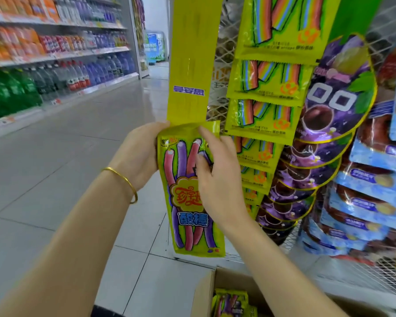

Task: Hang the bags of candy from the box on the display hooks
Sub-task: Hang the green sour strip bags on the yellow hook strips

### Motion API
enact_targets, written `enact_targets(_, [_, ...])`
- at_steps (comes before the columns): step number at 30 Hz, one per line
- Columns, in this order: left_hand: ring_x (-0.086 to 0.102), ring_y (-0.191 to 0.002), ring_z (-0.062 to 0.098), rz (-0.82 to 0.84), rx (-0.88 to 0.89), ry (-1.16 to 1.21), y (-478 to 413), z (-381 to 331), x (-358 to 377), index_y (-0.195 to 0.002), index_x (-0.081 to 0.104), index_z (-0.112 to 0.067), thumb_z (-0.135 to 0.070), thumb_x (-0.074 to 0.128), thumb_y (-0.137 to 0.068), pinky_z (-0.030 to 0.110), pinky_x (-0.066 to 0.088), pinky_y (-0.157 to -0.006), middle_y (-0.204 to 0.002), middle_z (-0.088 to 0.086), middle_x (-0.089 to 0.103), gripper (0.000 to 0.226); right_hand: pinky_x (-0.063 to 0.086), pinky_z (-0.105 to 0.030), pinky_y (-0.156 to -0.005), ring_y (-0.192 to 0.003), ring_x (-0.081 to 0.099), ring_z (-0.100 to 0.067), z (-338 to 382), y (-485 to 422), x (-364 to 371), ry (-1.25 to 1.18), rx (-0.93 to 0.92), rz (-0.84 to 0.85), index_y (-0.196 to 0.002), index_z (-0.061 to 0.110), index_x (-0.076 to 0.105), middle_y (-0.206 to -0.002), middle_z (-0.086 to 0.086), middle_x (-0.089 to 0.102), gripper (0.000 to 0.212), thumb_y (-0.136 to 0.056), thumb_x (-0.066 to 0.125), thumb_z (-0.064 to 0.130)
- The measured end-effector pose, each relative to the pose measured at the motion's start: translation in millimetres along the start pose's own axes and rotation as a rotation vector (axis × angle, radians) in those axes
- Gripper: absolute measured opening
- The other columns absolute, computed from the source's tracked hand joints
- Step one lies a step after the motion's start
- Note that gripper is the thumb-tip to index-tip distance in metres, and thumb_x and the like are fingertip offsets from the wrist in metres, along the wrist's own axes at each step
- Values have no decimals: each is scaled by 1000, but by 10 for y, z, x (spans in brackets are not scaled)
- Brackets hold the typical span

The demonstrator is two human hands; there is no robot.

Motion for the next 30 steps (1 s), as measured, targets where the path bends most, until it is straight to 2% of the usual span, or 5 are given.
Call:
enact_targets(5, [68, -95, 25, 147, 32, -36, 107, -8, 124, -117, 62, -17, -56, 47, -78, 39, 56, -83, -108, 8, 70, 57, 30, -3, -81, -95, 39, -1, -14, 5, -5, 7, 34, 5, -140, 12, 39, -108, -2, 42, 48, -93, 45, 1])
enact_targets(10, [68, -64, 16, -39, 138, -143, 80, 31, 102, -93, 67, -8, -21, 61, -86, 31, 58, -64, -81, 5, 74, 16, 30, -13, -82, -100, 39, -4, -12, -2, -38, 29, 21, 46, -141, 12, 38, -109, -1, 40, 48, -94, 45, 5])
enact_targets(15, [66, -61, 17, -65, 147, -157, 45, 25, 135, -86, 66, -8, -17, 58, -88, 33, 56, -68, -76, 5, 72, 12, 31, -13, -86, -106, 38, -5, -37, -3, -97, 37, 24, 54, -142, 13, 37, -113, -1, 40, 49, -94, 46, 7])
enact_targets(21, [65, -55, 16, -53, 134, -129, 48, 40, 158, -76, 61, -9, -13, 56, -89, 32, 55, -63, -65, 3, 70, 14, 34, -16, -82, -90, 37, 2, -57, 27, -129, 55, 16, 76, -142, 16, 36, -105, 2, 38, 50, -94, 48, 9])
enact_targets(30, [65, -54, 15, -12, 83, -97, 65, 59, 164, -77, 60, -9, -13, 55, -89, 28, 56, -58, -65, 3, 70, 14, 31, -3, -79, -88, 37, 4, -92, 91, -122, 6, 36, 54, -141, 16, 39, -103, 4, 41, 48, -94, 49, 10])
Point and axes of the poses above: each hand's wrist, its own y-axis away from the middle knuckle, its own x-axis out of the palm, z = x × y, the point moved 4 cm from there along -y, towards the middle knuckle
